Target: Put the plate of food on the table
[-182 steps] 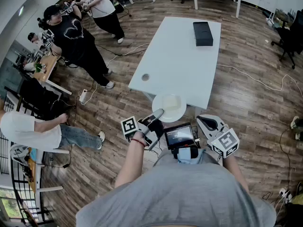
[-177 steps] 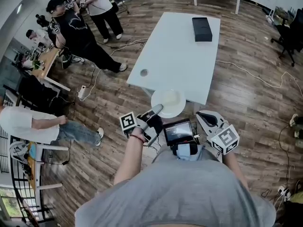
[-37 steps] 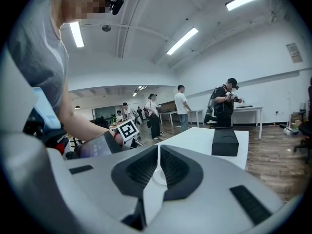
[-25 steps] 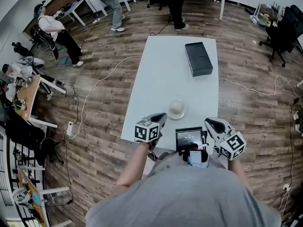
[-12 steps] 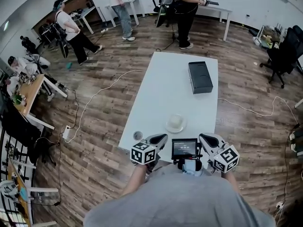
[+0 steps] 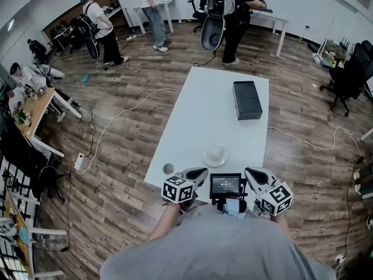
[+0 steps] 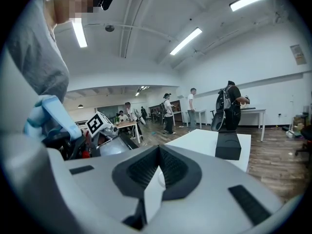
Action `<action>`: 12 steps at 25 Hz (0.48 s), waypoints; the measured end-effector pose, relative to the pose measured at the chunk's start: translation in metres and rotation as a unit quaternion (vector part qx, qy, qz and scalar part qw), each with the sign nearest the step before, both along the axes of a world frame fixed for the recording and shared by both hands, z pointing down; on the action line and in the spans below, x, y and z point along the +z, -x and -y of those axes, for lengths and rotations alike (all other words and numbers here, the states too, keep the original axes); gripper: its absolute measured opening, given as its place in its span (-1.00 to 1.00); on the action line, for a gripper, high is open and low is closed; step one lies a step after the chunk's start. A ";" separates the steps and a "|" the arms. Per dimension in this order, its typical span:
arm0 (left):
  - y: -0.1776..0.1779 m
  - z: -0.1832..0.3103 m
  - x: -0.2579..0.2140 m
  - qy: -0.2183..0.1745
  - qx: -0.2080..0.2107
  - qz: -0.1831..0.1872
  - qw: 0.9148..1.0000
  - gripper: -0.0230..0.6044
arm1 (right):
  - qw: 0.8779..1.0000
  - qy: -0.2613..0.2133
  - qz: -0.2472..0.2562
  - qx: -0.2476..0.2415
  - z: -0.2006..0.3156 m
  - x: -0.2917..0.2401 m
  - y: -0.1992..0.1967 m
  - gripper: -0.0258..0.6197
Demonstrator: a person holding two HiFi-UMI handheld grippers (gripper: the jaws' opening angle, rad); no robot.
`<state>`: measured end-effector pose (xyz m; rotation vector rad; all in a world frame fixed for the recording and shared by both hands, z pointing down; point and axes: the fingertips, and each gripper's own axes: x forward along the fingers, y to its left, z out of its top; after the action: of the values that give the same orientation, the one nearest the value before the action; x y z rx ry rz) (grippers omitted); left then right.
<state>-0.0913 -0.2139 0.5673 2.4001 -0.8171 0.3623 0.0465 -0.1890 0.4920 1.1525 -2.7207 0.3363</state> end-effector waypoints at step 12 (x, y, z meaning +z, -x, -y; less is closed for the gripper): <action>0.001 0.005 -0.002 0.009 -0.001 -0.023 1.000 -0.86 | 1.000 -0.003 -0.006 0.022 -0.001 -0.008 -0.011 -0.83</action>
<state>-0.0921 -0.2187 0.5654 2.3815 -0.7921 0.3103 0.0573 -0.1881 0.4842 1.2142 -2.6898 0.3269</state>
